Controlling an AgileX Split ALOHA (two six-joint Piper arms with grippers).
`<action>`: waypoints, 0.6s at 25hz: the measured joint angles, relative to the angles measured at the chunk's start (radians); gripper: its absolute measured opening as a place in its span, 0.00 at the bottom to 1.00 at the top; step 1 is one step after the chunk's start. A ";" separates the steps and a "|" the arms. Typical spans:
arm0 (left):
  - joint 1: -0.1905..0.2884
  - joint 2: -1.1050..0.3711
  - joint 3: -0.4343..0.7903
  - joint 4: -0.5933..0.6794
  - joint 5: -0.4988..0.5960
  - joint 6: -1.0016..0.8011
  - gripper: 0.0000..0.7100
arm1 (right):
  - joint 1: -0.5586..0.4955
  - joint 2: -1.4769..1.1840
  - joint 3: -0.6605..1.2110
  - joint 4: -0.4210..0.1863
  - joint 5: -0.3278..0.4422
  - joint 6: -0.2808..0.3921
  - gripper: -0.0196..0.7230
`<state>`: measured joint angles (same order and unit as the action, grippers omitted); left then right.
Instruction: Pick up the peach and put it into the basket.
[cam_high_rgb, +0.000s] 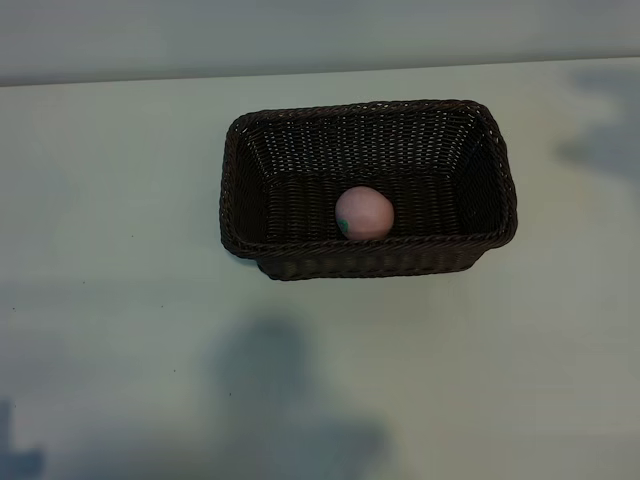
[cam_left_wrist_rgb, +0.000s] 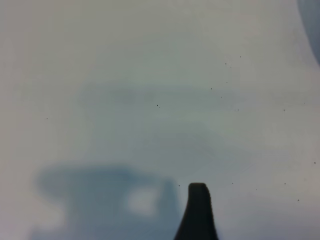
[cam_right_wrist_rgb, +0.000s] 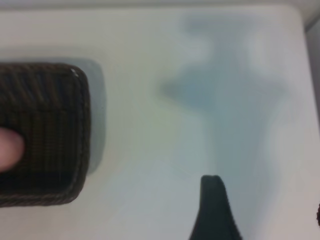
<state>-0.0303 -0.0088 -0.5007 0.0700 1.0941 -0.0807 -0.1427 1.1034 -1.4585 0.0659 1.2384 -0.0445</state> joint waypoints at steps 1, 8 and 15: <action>0.000 0.000 0.000 0.000 0.000 0.000 0.84 | 0.000 -0.052 0.009 0.000 0.001 0.001 0.68; 0.000 0.000 0.000 0.000 0.000 0.000 0.84 | 0.000 -0.383 0.081 0.000 0.014 0.009 0.68; 0.000 0.000 0.000 0.000 0.000 0.000 0.84 | 0.000 -0.600 0.193 -0.060 -0.001 0.023 0.68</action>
<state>-0.0303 -0.0088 -0.5007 0.0700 1.0941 -0.0807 -0.1427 0.5031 -1.2651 0.0058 1.2375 -0.0212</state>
